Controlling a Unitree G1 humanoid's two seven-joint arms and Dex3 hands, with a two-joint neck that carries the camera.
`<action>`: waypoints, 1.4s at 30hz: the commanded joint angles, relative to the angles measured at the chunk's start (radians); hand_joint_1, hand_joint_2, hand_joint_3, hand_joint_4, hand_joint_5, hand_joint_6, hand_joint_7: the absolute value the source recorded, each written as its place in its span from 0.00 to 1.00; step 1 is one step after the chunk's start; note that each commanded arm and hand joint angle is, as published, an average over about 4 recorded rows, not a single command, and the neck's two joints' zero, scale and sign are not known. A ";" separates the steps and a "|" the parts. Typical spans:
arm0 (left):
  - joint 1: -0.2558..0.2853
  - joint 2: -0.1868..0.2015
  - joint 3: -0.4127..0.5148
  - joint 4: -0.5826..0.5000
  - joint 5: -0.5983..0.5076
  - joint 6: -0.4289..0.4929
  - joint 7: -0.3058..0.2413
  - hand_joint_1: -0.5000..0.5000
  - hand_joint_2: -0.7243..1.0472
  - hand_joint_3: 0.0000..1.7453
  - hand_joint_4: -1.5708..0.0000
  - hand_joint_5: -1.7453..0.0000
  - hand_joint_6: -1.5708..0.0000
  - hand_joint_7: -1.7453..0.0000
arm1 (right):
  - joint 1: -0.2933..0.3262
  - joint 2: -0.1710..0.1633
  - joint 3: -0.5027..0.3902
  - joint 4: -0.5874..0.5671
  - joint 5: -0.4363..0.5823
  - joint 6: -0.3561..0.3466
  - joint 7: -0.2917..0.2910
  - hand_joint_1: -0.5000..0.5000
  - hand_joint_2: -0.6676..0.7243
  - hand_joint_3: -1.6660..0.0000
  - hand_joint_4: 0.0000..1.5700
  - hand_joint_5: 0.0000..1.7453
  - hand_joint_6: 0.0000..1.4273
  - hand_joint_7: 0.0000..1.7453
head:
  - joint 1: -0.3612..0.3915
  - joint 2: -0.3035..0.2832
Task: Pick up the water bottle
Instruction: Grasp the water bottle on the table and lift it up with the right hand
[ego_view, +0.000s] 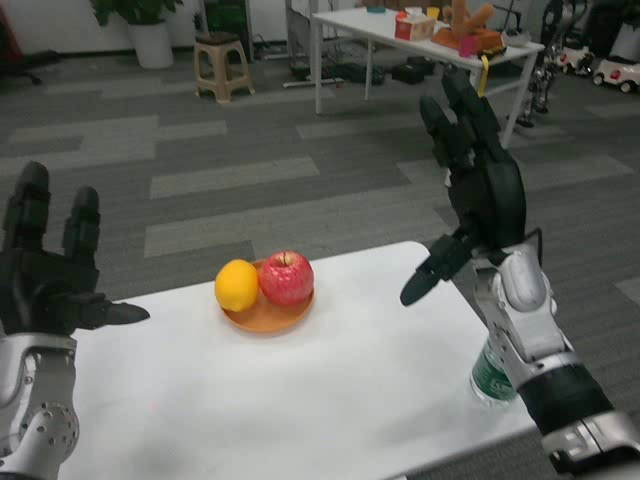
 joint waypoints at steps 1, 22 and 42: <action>-0.016 -0.002 0.000 0.010 0.002 -0.006 0.004 0.00 0.30 0.04 1.00 0.94 1.00 1.00 | 0.004 0.007 -0.015 -0.018 0.009 -0.006 -0.008 0.00 0.91 1.00 0.00 0.00 0.00 0.02 | -0.043 -0.020; -0.006 0.003 -0.002 0.008 -0.004 -0.006 0.004 0.00 0.30 0.04 1.00 0.94 1.00 1.00 | 0.137 0.047 -0.204 -0.188 0.018 -0.029 -0.167 0.00 0.91 1.00 0.00 0.00 0.00 0.04 | -0.163 -0.019; -0.036 0.009 -0.026 0.026 -0.016 0.003 0.002 0.00 0.30 0.03 1.00 0.94 1.00 1.00 | 0.263 0.124 -0.227 -0.282 0.098 -0.246 -0.462 0.00 0.97 1.00 0.00 0.00 0.00 0.04 | -0.266 0.025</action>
